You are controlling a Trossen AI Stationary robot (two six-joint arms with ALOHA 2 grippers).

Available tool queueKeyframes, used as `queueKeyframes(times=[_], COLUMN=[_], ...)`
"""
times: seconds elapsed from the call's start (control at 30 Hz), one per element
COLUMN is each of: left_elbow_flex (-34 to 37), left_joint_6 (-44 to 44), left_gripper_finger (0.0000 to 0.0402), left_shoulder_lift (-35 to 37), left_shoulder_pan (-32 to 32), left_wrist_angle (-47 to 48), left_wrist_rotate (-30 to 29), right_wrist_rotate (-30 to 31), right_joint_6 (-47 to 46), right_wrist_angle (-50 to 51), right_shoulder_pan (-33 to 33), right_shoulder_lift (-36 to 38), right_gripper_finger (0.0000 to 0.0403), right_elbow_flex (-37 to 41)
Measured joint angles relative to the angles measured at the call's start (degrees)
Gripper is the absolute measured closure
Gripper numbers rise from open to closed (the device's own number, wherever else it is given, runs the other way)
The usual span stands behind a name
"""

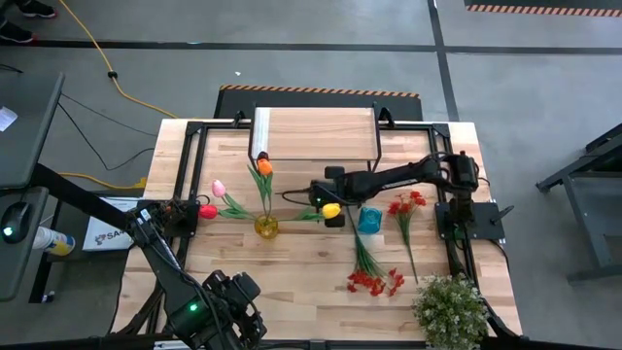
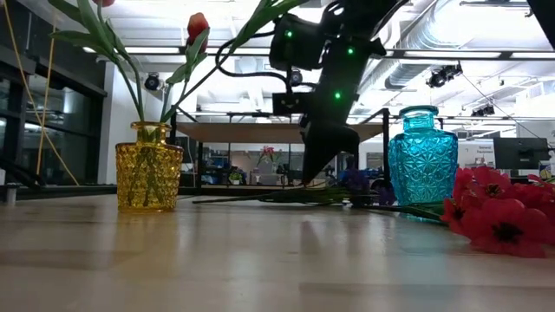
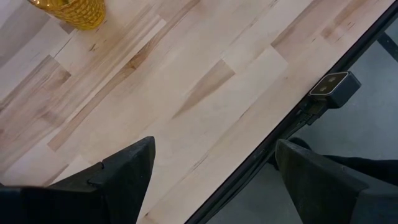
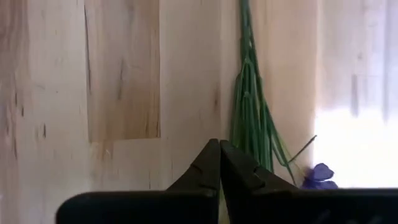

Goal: Pick and place flowers into a vace then onto a shelf
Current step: Put the purple flowers into the blue vase

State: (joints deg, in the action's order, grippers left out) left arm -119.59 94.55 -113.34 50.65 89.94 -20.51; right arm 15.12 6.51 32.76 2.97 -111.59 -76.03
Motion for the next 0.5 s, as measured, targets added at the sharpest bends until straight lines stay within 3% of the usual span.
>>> queueKeyframes(times=[0.17,0.5], left_elbow_flex=[0.00,0.00], left_joint_6=[-0.02,-0.23], left_gripper_finger=[0.0037,0.0037], left_shoulder_lift=[0.00,0.00], left_shoulder_pan=[0.00,0.00], left_wrist_angle=[0.03,0.05], left_wrist_rotate=[0.00,-0.02], right_wrist_rotate=[-2.28,-2.57], right_joint_6=[1.38,1.43], right_wrist_angle=[0.42,0.38], right_shoulder_pan=[1.01,2.72], right_shoulder_lift=[0.00,0.02], right_gripper_finger=[0.0371,0.0243], right_elbow_flex=[0.00,0.00])
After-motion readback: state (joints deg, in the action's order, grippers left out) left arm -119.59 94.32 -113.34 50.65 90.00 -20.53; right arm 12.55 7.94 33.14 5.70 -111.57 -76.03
